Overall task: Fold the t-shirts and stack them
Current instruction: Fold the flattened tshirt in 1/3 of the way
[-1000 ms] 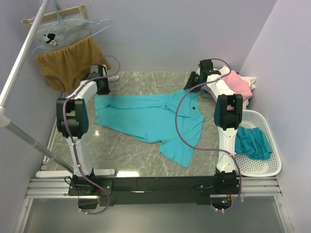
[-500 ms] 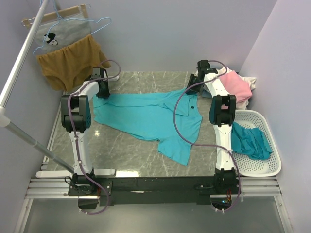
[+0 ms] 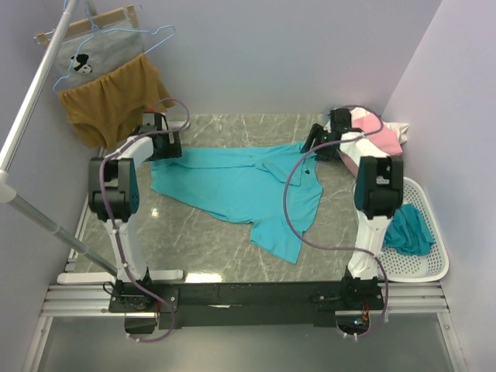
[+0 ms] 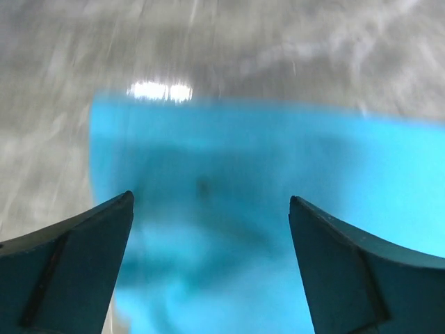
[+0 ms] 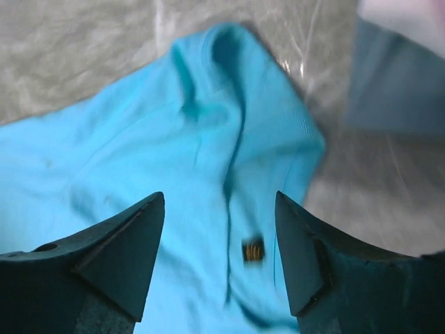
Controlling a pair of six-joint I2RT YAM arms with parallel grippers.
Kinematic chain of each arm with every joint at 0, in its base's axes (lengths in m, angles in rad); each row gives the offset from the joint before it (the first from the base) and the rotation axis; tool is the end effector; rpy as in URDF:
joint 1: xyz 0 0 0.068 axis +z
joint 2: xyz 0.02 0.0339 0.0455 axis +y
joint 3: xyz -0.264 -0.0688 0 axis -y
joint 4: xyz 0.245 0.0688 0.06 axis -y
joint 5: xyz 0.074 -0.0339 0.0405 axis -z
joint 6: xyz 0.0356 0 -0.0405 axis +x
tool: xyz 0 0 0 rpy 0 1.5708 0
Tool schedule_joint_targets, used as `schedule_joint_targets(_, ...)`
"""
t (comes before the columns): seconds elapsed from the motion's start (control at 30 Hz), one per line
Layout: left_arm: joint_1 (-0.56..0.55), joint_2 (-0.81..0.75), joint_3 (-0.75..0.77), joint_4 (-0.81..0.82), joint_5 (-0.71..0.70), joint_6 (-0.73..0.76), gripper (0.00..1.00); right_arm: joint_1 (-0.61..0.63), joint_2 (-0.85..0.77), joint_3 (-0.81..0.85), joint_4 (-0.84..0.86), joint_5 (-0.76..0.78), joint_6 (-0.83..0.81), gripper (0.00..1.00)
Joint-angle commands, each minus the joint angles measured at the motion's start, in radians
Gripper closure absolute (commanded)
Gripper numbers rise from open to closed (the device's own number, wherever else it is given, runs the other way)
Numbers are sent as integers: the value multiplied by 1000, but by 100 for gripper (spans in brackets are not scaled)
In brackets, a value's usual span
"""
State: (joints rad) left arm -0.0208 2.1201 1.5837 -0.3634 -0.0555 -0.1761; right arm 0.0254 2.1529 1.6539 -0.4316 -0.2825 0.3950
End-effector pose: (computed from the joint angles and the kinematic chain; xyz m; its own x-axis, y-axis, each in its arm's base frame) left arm 0.4671 -0.0077 0.1792 -0.7685 -0.1590 -0.6198 -0.1507 0.9864 -0.0662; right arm 0.4732 0.0219 0.1827 -0.8134 0.3490 -0.4653 0.1324 0.8901 0.4362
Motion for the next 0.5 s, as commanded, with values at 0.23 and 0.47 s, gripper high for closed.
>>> schedule_joint_targets(0.23, -48, -647, -522, 142, -32, -363, 1, 17, -591, -428, 205, -66, 70, 27)
schedule_joint_targets(0.47, -67, -900, -936, 306, -6, -540, 2, 183, -743, -655, 143, -49, 22, 27)
